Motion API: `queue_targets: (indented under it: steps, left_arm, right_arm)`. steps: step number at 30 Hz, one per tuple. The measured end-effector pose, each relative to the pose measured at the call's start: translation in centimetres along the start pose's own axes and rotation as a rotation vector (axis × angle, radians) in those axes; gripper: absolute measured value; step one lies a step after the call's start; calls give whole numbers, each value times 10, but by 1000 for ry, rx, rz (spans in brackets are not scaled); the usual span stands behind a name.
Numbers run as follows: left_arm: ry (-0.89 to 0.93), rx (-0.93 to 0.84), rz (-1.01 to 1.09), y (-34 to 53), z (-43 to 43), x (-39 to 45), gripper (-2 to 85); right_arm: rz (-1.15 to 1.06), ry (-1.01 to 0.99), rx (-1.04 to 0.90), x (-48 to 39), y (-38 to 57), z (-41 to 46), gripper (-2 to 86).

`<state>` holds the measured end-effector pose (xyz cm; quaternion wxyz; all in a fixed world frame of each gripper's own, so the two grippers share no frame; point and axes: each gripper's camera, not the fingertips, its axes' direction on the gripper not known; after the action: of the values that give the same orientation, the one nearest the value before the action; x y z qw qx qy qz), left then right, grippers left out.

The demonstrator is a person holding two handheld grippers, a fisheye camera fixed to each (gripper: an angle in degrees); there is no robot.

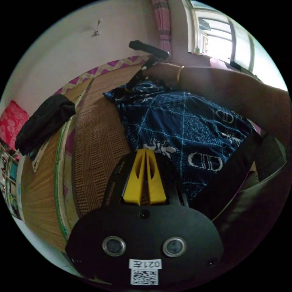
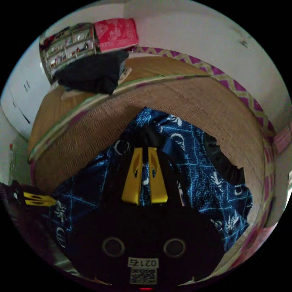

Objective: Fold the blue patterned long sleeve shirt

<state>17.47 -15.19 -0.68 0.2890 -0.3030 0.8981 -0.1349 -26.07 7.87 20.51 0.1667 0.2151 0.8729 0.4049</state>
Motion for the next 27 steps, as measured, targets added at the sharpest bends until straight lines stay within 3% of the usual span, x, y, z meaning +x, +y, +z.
queue_targets:
  steps: [4,9,15,23,27]
  left_arm:
    - [-39,-12,22,-2,11,25,-10]
    - [-60,-13,32,-5,22,55,-9]
    - [-64,-14,31,-10,32,81,-9]
    - [-124,-17,58,-20,40,119,-9]
    - [-139,-18,65,-26,41,134,-9]
  right_arm:
    - [148,-47,210,61,38,-96,12]
    - [389,37,477,192,167,-285,9]
    - [666,169,487,328,348,-422,9]
    - [1124,256,408,420,588,-450,11]
    - [1312,103,517,426,694,-417,14]
